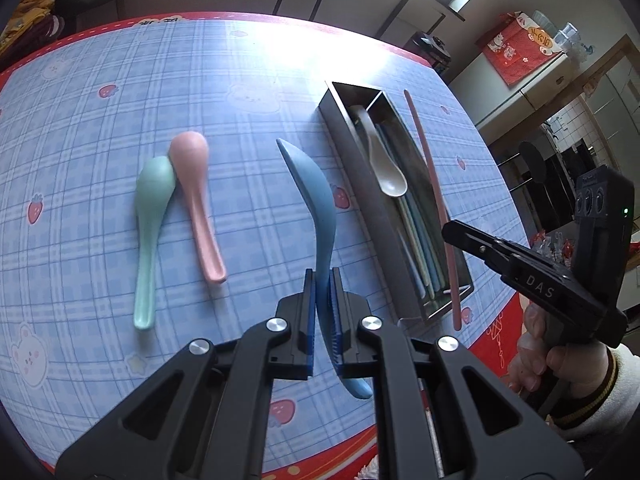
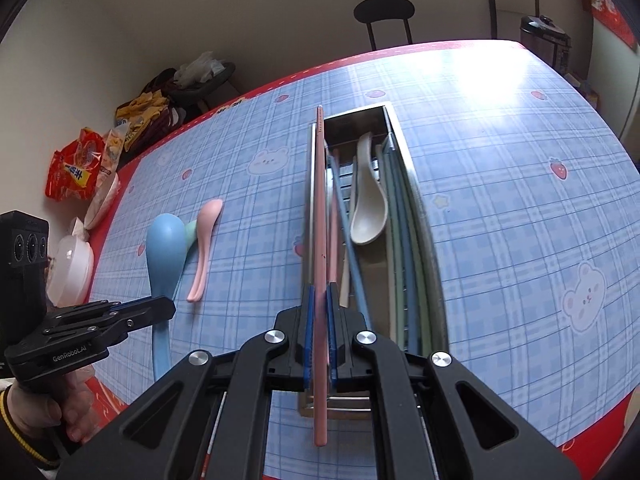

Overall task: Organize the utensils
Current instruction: 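Lift the blue spoon with the left gripper while the right lifts the pink chopstick, then lower the blue spoon and pink chopstick into the caddy and open both grippers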

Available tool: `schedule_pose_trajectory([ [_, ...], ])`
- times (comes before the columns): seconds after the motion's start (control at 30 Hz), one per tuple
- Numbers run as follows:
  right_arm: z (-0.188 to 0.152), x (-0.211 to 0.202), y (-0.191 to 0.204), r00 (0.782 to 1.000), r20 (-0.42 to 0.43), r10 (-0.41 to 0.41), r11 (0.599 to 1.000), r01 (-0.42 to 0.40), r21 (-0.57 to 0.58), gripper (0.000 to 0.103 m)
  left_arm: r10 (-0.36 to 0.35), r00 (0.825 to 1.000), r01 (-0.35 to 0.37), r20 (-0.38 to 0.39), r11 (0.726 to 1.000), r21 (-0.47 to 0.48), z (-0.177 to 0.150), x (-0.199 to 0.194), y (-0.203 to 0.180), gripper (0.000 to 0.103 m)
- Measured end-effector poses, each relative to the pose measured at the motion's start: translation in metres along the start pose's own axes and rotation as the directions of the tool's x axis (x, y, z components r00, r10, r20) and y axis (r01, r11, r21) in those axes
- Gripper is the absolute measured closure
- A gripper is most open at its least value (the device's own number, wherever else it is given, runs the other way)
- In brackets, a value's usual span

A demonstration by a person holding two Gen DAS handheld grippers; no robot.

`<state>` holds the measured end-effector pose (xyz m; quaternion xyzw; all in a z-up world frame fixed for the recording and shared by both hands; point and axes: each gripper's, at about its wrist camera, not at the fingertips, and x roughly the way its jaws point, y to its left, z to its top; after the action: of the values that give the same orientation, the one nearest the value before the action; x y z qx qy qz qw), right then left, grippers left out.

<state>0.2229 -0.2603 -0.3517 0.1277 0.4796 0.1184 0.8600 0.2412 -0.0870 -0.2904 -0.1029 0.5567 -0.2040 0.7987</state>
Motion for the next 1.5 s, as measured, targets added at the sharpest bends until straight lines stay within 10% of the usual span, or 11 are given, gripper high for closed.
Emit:
schedule_pose_trajectory([
  [0.8, 0.030, 0.046, -0.045, 0.996, -0.091, -0.014, 1.000, 0.016, 0.022, 0.097, 0.054, 0.990, -0.051, -0.128, 0.998, 0.025, 0.106, 0.107, -0.062, 0.092],
  [1.5, 0.037, 0.051, -0.043, 0.995, -0.100, -0.026, 1.000, 0.028, 0.013, 0.095, 0.128, 0.983, -0.121, -0.134, 0.991, 0.057, 0.124, 0.126, -0.069, 0.086],
])
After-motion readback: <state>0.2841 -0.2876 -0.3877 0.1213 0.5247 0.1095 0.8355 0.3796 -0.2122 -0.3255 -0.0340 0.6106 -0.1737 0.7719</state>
